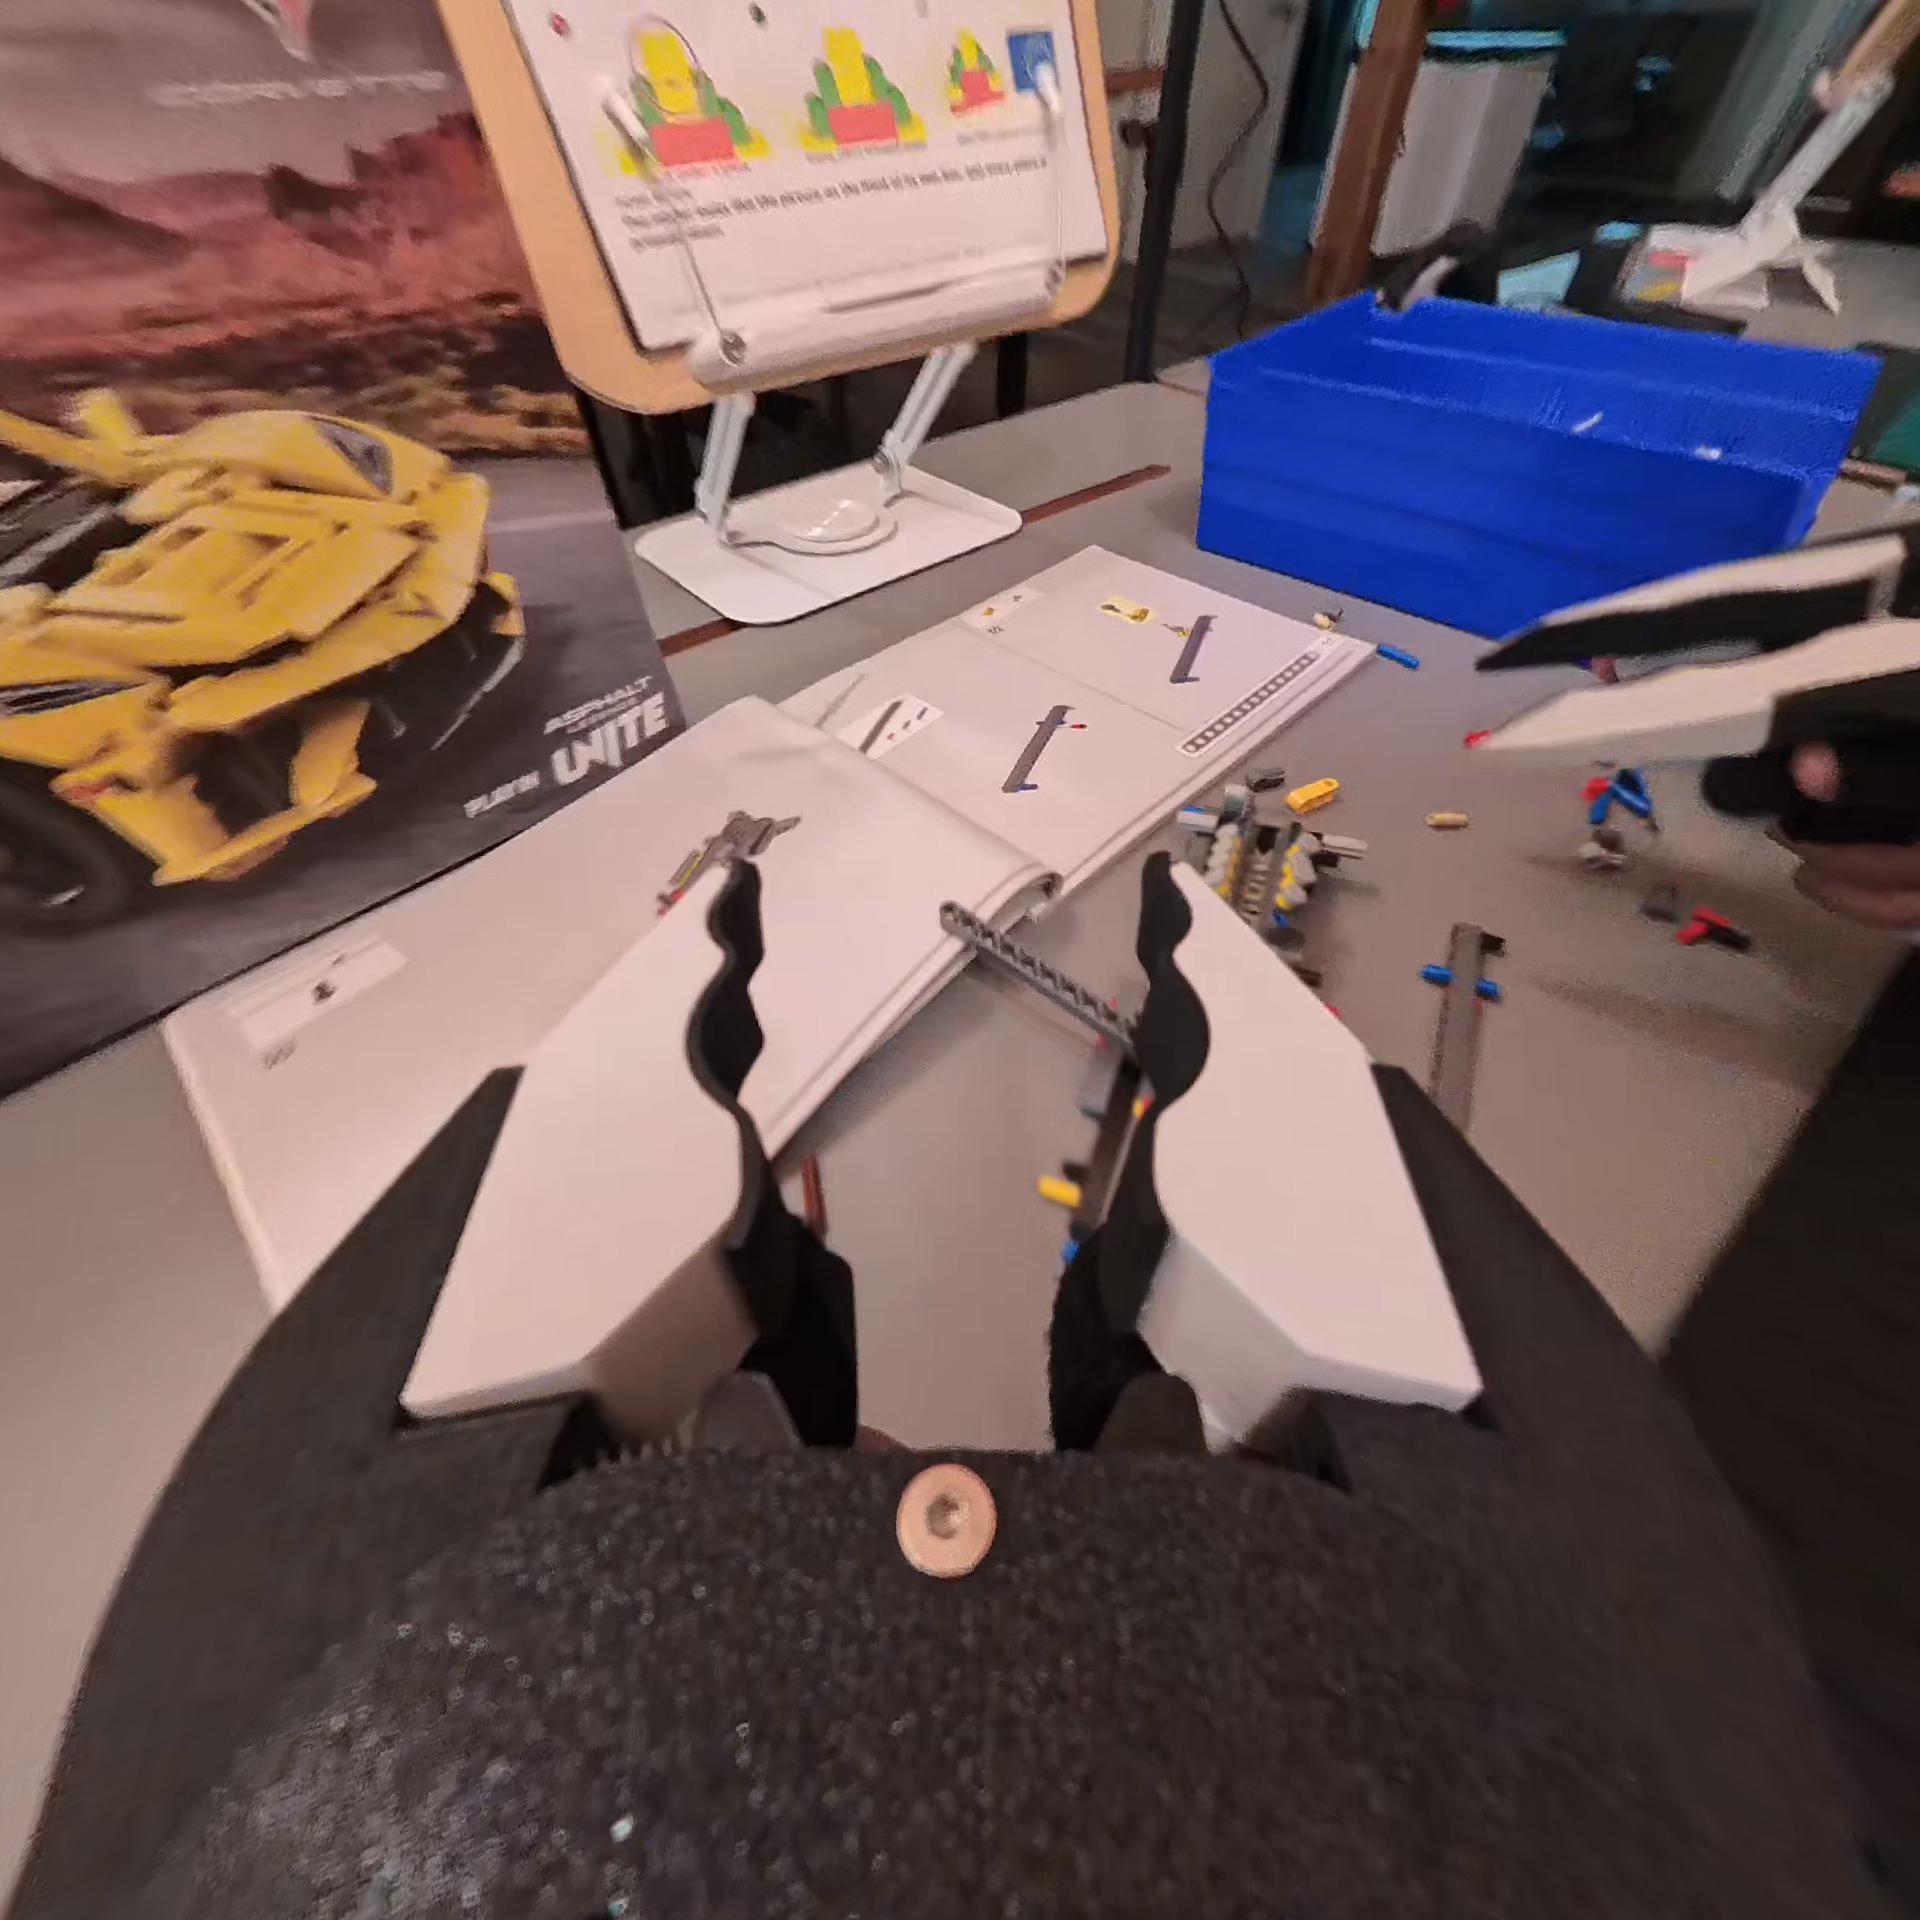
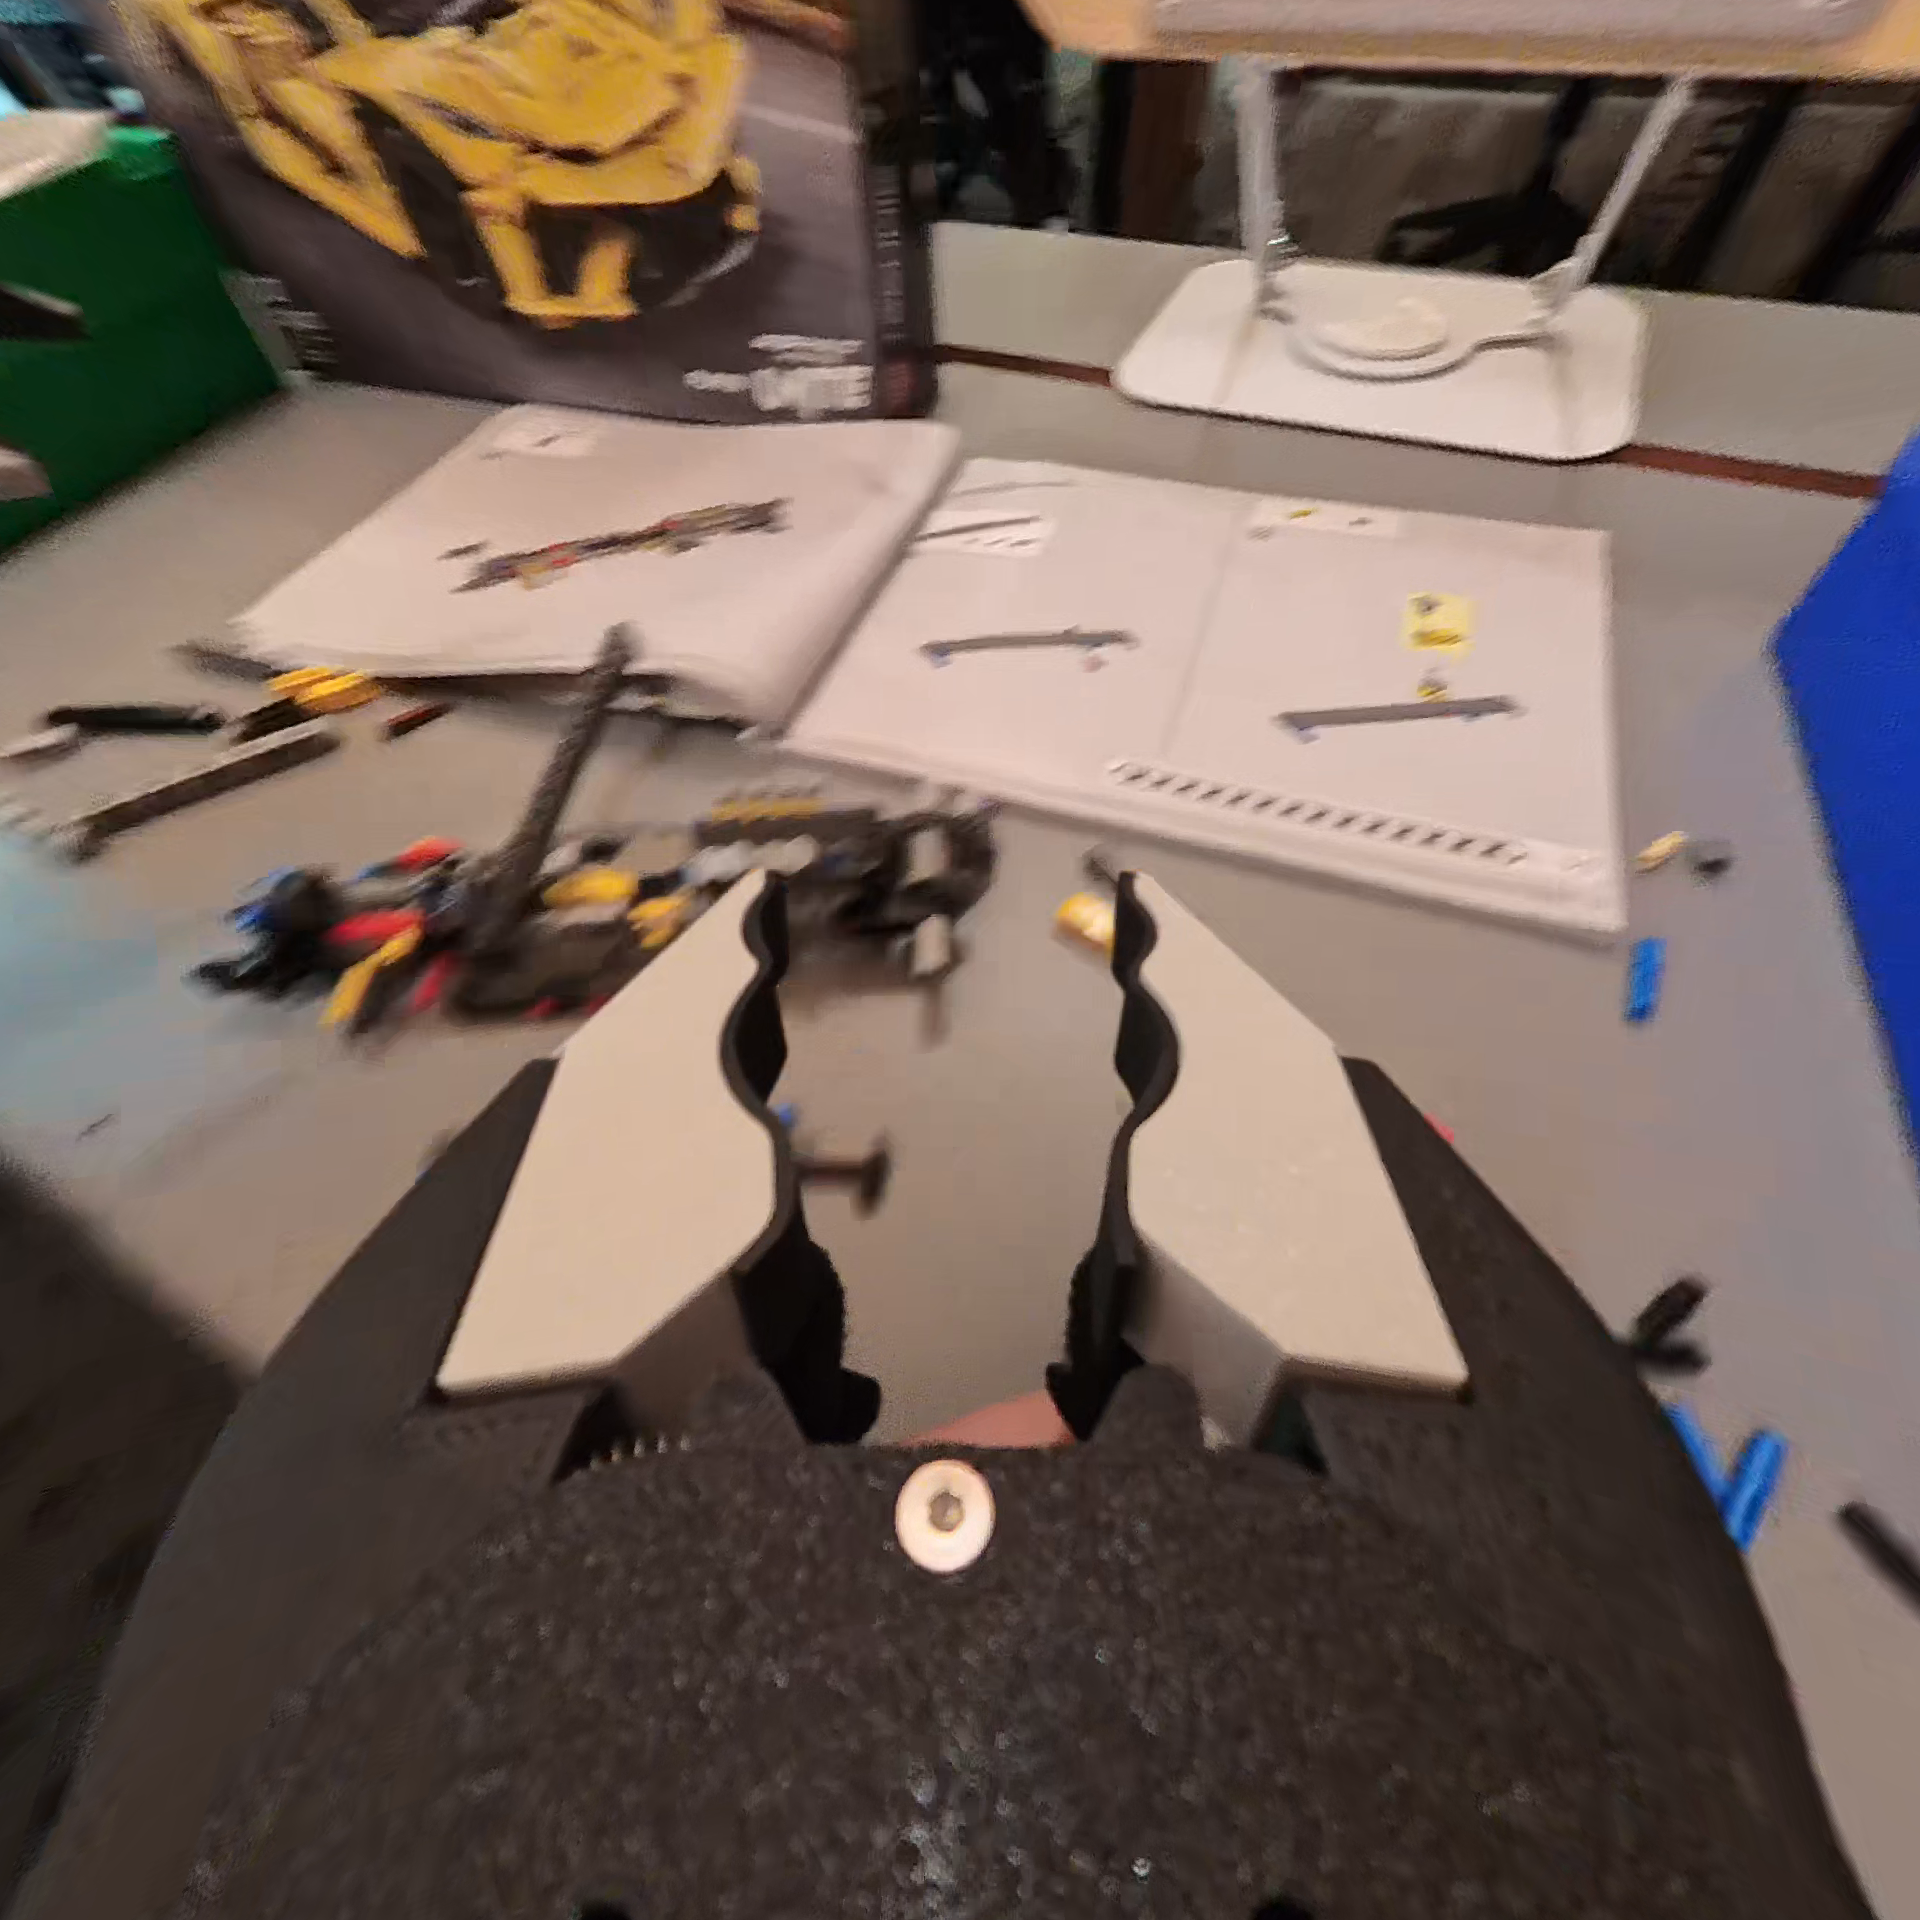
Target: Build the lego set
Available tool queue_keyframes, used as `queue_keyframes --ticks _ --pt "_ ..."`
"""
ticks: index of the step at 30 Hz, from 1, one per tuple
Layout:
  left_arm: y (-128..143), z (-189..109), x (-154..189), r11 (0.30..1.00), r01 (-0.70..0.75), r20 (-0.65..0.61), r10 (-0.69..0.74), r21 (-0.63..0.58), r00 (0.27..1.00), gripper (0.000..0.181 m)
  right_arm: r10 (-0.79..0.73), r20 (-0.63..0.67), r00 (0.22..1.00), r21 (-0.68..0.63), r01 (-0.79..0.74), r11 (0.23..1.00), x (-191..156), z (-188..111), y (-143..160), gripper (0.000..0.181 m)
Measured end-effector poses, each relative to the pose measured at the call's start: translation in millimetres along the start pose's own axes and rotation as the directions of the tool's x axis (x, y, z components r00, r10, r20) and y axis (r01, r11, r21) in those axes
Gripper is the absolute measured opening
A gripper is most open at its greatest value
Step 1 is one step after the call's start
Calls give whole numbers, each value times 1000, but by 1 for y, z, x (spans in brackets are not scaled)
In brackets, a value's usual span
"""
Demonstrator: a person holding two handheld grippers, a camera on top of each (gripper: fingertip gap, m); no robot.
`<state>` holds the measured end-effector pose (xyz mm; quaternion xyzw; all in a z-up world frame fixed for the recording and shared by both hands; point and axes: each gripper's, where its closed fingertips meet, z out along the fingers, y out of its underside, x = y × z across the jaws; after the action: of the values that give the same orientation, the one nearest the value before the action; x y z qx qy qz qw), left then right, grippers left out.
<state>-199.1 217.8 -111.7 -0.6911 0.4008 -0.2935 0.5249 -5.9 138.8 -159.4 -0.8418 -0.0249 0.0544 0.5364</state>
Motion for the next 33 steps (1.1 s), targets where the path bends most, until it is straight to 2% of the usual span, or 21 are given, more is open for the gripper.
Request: queue_keyframes --ticks 2,5,8,10,13,15,17,22,33 --pt "-1 32 -3 999 20 -58 -22 -34 998 72 11 -77 997 16 -10 1000 33 22 -12 62" --pt "3 59 -6 998 58 -111 -62 -40 992 68 78 -142 987 24 -75 997 64 45 -16 62" --pt "16 62 -15 995 87 -104 -92 -54 990 64 93 -177 980 -21 -98 995 79 49 -5 62" --pt "19 60 -20 988 151 -117 -154 -33 981 59 74 -230 970 6 -75 997 89 45 -7 57" --pt "20 57 -25 986 166 -132 -167 -23 977 60 76 -236 969 20 -73 997 90 46 -7 56" --pt "22 55 -29 990 140 -108 -142 -20 984 58 51 -247 968 81 -32 996 86 41 -17 55" --pt "23 51 -19 991 131 -154 -130 -5 979 55 45 -249 967 137 -11 991 81 35 -24 49" --pt "18 50 -13 997 67 -158 -60 38 986 54 16 -248 969 100 9 995 76 35 -13 49" --pt "15 43 -24 997 64 -105 -60 36 993 46 28 -265 964 109 1 994 81 33 -14 47"
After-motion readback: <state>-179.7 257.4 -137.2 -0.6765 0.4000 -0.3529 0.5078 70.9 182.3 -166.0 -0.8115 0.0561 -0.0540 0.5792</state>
